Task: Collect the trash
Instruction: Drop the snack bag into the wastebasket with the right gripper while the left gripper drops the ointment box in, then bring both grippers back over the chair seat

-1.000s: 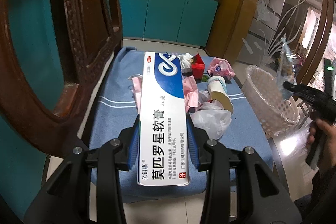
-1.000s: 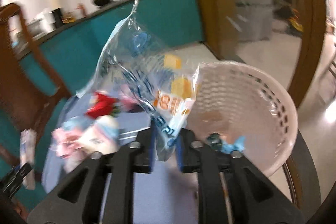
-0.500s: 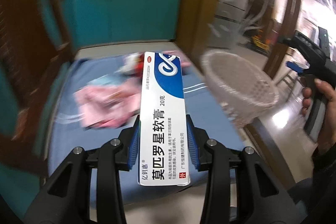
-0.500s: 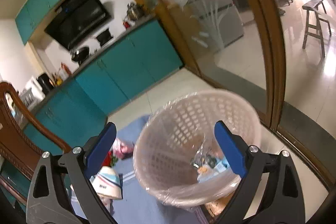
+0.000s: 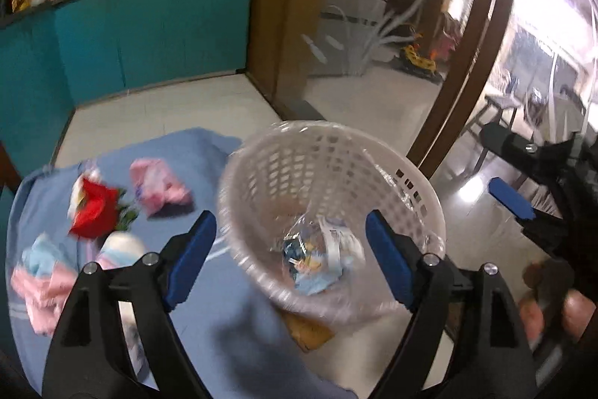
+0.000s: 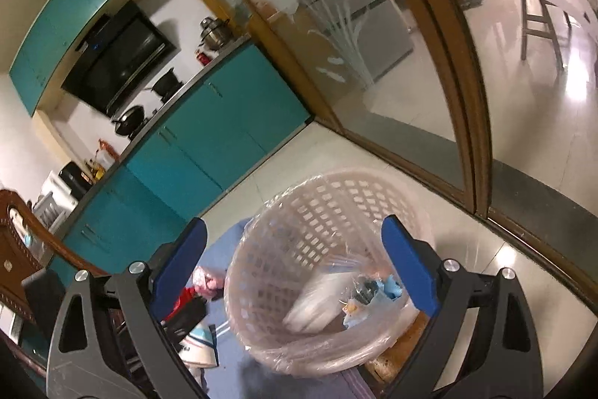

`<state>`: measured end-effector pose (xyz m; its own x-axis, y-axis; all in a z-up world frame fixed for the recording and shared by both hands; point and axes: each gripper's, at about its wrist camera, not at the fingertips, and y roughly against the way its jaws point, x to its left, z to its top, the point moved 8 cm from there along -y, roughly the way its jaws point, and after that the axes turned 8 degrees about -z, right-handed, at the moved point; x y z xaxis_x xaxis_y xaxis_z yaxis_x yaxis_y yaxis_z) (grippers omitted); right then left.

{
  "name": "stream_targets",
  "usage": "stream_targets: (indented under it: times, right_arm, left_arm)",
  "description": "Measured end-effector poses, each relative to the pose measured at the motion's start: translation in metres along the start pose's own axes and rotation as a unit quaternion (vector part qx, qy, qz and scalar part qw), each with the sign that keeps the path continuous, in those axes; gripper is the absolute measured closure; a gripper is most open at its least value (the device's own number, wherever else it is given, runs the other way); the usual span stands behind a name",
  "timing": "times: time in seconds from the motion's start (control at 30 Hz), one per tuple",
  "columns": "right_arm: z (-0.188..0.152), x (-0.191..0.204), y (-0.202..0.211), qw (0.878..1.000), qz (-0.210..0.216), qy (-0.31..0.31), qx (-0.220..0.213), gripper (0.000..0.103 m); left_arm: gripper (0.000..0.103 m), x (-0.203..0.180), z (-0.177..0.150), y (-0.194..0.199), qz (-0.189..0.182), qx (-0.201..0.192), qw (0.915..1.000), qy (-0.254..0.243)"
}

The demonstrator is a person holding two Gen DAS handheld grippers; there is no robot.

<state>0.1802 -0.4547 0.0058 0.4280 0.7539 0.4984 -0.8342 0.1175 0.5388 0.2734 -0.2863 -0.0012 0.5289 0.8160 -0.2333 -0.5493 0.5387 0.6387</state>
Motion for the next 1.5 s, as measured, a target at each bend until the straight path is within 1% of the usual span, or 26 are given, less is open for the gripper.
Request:
stream_targets:
  times: [0.07, 0.13, 0.2, 0.23, 0.27, 0.3, 0.33, 0.4, 0.47, 0.53, 0.63, 0.8, 0.9, 1.07, 1.5]
  right_arm:
    - [-0.009, 0.016, -0.001, 1.000, 0.010, 0.028, 0.010, 0.010]
    - [-0.024, 0.036, -0.002, 0.997, 0.018, 0.065, 0.025, 0.010]
    - [-0.040, 0.056, -0.001, 0.994, 0.027, 0.099, 0.040, 0.010]
    - [-0.056, 0.073, 0.001, 0.990, 0.037, 0.127, 0.055, 0.010]
    - [-0.067, 0.085, 0.002, 0.986, 0.045, 0.148, 0.063, 0.010]
    - [-0.077, 0.096, 0.005, 0.982, 0.050, 0.167, 0.068, 0.010]
    - [-0.094, 0.113, 0.010, 0.976, 0.056, 0.199, 0.071, 0.010]
    - [-0.118, 0.134, 0.017, 0.967, 0.063, 0.236, 0.076, 0.010]
    - [-0.139, 0.148, 0.022, 0.959, 0.071, 0.261, 0.086, 0.010]
    - [-0.161, 0.160, 0.027, 0.950, 0.076, 0.288, 0.097, 0.010]
    - [-0.181, 0.169, 0.033, 0.943, 0.078, 0.308, 0.100, 0.010]
    - [-0.187, 0.171, 0.036, 0.943, 0.084, 0.306, 0.096, 0.010]
    - [-0.188, 0.171, 0.030, 0.944, 0.079, 0.305, 0.101, 0.010]
    - [-0.193, 0.170, 0.028, 0.941, 0.077, 0.311, 0.104, 0.010]
    - [-0.192, 0.167, 0.029, 0.941, 0.075, 0.312, 0.106, 0.010]
  left_arm:
    - [0.016, 0.022, -0.014, 0.031, 0.030, -0.006, 0.9995, 0.000]
    - [0.014, 0.043, -0.028, 0.064, 0.064, -0.014, 0.9978, -0.011]
    - [0.011, 0.070, -0.047, 0.105, 0.101, -0.031, 0.9943, -0.012]
    - [0.011, 0.081, -0.056, 0.121, 0.115, -0.038, 0.9926, -0.006]
    - [0.011, 0.099, -0.067, 0.140, 0.131, -0.045, 0.9904, 0.011]
    - [0.011, 0.111, -0.075, 0.154, 0.138, -0.050, 0.9888, 0.029]
    - [0.011, 0.123, -0.083, 0.166, 0.143, -0.059, 0.9866, 0.051]
    - [0.010, 0.149, -0.104, 0.185, 0.152, -0.071, 0.9807, 0.100]
    - [0.010, 0.167, -0.121, 0.185, 0.145, -0.062, 0.9789, 0.131]
    - [0.010, 0.174, -0.130, 0.183, 0.149, -0.050, 0.9802, 0.120]
    - [0.010, 0.177, -0.140, 0.185, 0.153, -0.049, 0.9801, 0.116]
    - [0.010, 0.177, -0.143, 0.184, 0.153, -0.052, 0.9796, 0.119]
    - [0.010, 0.177, -0.148, 0.182, 0.147, -0.046, 0.9805, 0.123]
    - [0.010, 0.174, -0.147, 0.183, 0.141, -0.048, 0.9812, 0.122]
    - [0.010, 0.166, -0.150, 0.176, 0.137, -0.037, 0.9832, 0.115]
